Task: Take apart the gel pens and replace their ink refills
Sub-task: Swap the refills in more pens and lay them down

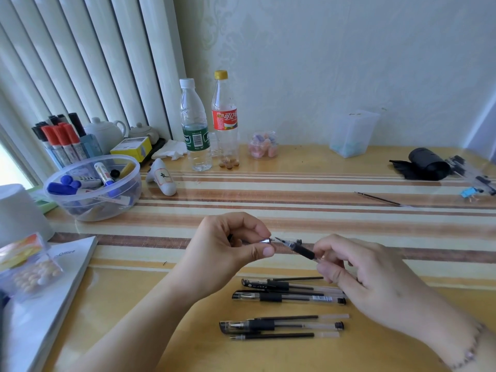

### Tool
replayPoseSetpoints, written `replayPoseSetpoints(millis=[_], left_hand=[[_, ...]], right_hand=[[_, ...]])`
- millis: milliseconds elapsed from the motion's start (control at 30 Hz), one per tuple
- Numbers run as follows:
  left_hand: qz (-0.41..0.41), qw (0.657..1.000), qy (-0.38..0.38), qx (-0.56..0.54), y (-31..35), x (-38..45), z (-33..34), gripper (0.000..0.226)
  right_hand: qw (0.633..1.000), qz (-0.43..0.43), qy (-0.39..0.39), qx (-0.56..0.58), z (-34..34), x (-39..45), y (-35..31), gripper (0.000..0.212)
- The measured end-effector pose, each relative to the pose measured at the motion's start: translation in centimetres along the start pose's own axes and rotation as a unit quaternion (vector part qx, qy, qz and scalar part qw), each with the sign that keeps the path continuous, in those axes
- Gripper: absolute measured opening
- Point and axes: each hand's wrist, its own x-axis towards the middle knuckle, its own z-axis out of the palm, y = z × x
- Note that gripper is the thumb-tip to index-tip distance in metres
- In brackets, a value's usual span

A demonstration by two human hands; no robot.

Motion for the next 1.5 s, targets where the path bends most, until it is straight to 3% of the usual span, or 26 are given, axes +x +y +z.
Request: replayPoseSetpoints(millis=[200, 433, 667, 800, 933, 1133, 1300, 1500], left_hand=[[0.015, 0.999, -0.025, -0.013, -0.1, -0.1, 0.1, 0.020], [0.033, 0.997, -0.015, 0.069, -0.5, -0.3, 0.4, 0.015], [0.049, 0.997, 0.002, 0.054, -0.6, -0.6, 1.2, 0.015], [0.072, 0.997, -0.008, 0.028, -0.3, -0.6, 1.0, 0.010], [0.066, 0.998, -0.009, 0.016, -0.5, -0.6, 1.0, 0.010], [0.080, 0.996, -0.017, 0.026, -0.6, -0.7, 1.2, 0.010], [0.080, 0.996, 0.006, 0.031, -1.0, -0.5, 1.0, 0.015], [0.071, 0.997, 0.013, 0.033, -0.9, -0.6, 1.1, 0.016]], right_hand=[[1.000, -0.001, -0.003, -0.012, 0.0, 0.0, -0.2, 0.019], [0.997, -0.014, 0.056, -0.041, -0.3, -0.1, -0.4, 0.019], [0.995, 0.017, 0.099, 0.027, 0.2, 0.0, -0.9, 0.020], [0.996, 0.023, 0.050, 0.072, 0.3, -0.3, -1.2, 0.032], [0.997, 0.015, 0.051, 0.052, 0.2, -0.2, -1.2, 0.020], [0.996, 0.013, 0.059, 0.065, 0.5, -0.3, -0.8, 0.045], [0.996, 0.019, 0.057, 0.072, 0.4, -0.2, -1.0, 0.026], [0.995, 0.021, 0.075, 0.068, 0.6, -0.2, -1.0, 0.032]])
